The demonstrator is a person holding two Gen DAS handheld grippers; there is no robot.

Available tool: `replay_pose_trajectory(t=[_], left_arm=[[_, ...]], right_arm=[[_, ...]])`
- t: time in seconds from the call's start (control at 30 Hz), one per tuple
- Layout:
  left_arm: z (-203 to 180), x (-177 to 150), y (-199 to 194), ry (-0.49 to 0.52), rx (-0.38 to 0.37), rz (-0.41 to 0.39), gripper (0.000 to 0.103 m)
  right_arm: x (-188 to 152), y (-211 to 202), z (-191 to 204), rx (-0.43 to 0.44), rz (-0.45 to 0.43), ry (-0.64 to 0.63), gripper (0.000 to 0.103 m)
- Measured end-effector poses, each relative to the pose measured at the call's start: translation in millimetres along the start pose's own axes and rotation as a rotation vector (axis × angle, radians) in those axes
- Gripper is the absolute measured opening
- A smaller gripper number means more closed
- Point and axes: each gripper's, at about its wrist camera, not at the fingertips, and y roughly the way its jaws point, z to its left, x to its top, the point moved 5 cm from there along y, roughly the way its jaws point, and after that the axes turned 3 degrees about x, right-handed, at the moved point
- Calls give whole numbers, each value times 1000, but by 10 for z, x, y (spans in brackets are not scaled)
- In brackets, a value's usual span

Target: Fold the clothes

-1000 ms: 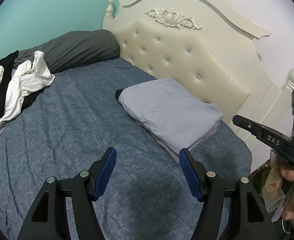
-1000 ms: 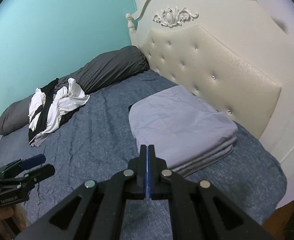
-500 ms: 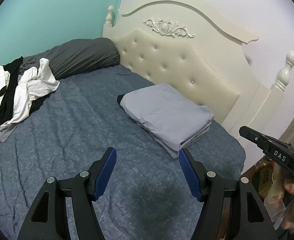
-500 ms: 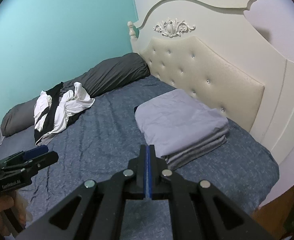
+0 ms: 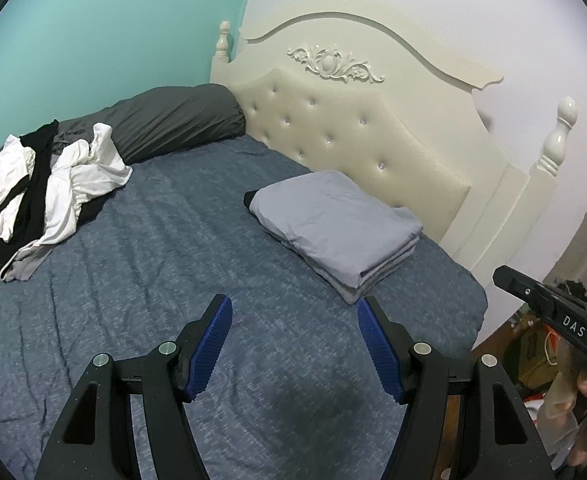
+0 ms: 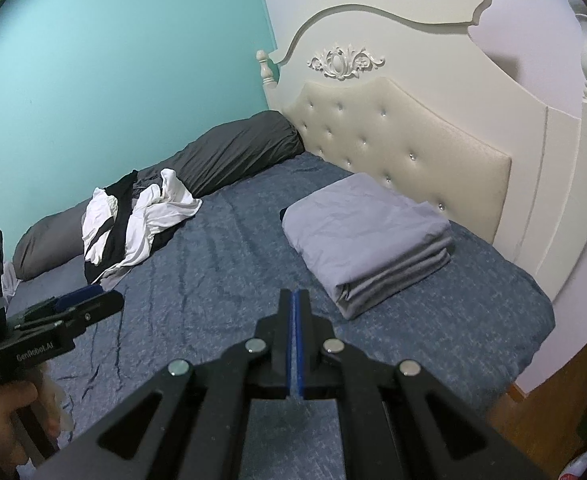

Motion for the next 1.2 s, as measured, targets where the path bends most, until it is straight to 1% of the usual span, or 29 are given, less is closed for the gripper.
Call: replay_pose_trajectory(t=[0.53,0.63,0.77,0.87,0.9,0.97,1.0,1.13,1.2], left_arm=[[8,-205,-349,22,15,-15,71],[3,-244,-403,22,14,-18,72],[9,-288,-442,24,17,-22,76],[20,-322,-469,26,23,-26,77],[24,-334,-478,27,25,-28,78],[31,-356,-495,28,28,-31,79],[35,-368,-504,29,30,-32,81],[50,-413,-540,31,38,-38,82],[57,-434,-539,29,43,-37,83]], right_arm=[[-343,-288,154,-3,4,6,2],[-390,-327,181,-10,-1,1,2],[-447,-383,201,-19,-12,-2,3],[-471,-403,212,-24,-17,3,10],[-479,-411,214,-23,-18,6,16],[-494,-428,211,-24,-24,11,23],[-501,-437,209,-27,-27,13,25],[-530,-466,199,-38,-36,21,31],[-543,-481,189,-39,-41,31,37]])
